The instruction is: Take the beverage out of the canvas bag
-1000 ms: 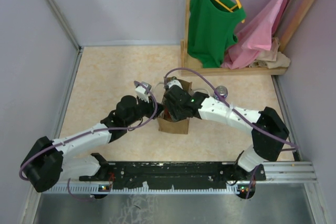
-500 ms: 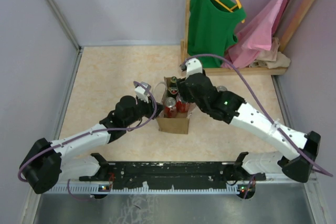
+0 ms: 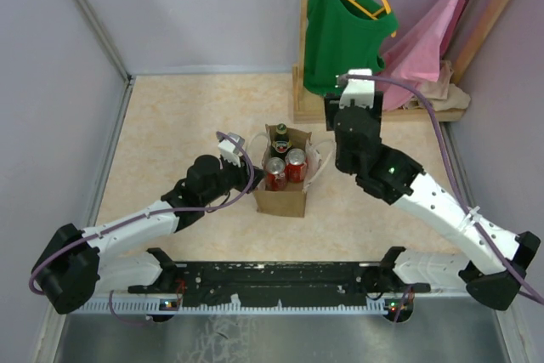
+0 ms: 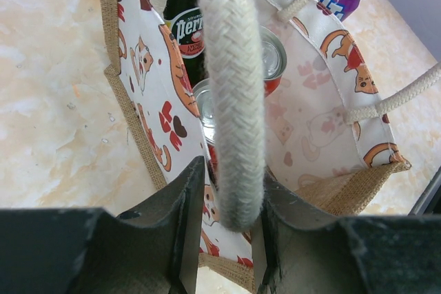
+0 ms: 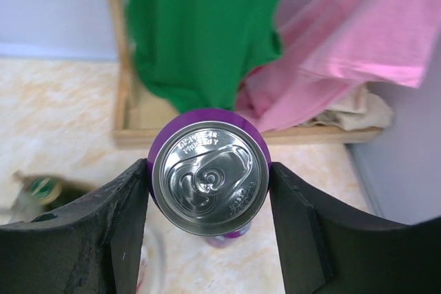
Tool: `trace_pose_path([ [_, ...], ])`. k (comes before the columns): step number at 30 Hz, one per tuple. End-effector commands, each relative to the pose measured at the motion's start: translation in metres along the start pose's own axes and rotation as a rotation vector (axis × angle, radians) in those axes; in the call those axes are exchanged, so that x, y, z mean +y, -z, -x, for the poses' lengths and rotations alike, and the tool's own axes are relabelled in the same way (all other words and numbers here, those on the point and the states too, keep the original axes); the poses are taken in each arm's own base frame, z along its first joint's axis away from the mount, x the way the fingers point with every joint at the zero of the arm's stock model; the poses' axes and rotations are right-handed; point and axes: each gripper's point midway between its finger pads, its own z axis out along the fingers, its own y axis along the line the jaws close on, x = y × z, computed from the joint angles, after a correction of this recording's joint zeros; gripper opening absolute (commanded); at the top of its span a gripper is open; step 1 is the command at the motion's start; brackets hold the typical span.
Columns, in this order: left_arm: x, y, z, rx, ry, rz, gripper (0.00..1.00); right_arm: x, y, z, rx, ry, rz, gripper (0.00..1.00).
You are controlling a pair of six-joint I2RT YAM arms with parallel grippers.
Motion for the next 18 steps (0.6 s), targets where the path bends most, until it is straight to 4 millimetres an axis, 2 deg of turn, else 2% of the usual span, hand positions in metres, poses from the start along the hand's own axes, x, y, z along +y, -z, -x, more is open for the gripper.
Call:
trace_pose_path([
  [1,-0.004,-0.001,0.009,-0.019,-0.021,-0.008,0.37,-0.071,-0.006,0.020,-0.029,-0.136,-0.273,0.00],
  [5,-0.002,-0.002,0.008,-0.017,-0.025,-0.001,0.37,-0.079,-0.025,-0.014,0.068,-0.176,-0.257,0.00],
  [10,0.002,-0.003,0.009,-0.024,-0.023,0.019,0.36,-0.052,-0.036,-0.044,0.139,-0.165,-0.128,0.00],
  [18,0.016,-0.009,0.018,-0.071,-0.049,0.098,0.08,-0.013,-0.054,-0.072,0.232,-0.111,-0.013,0.00],
])
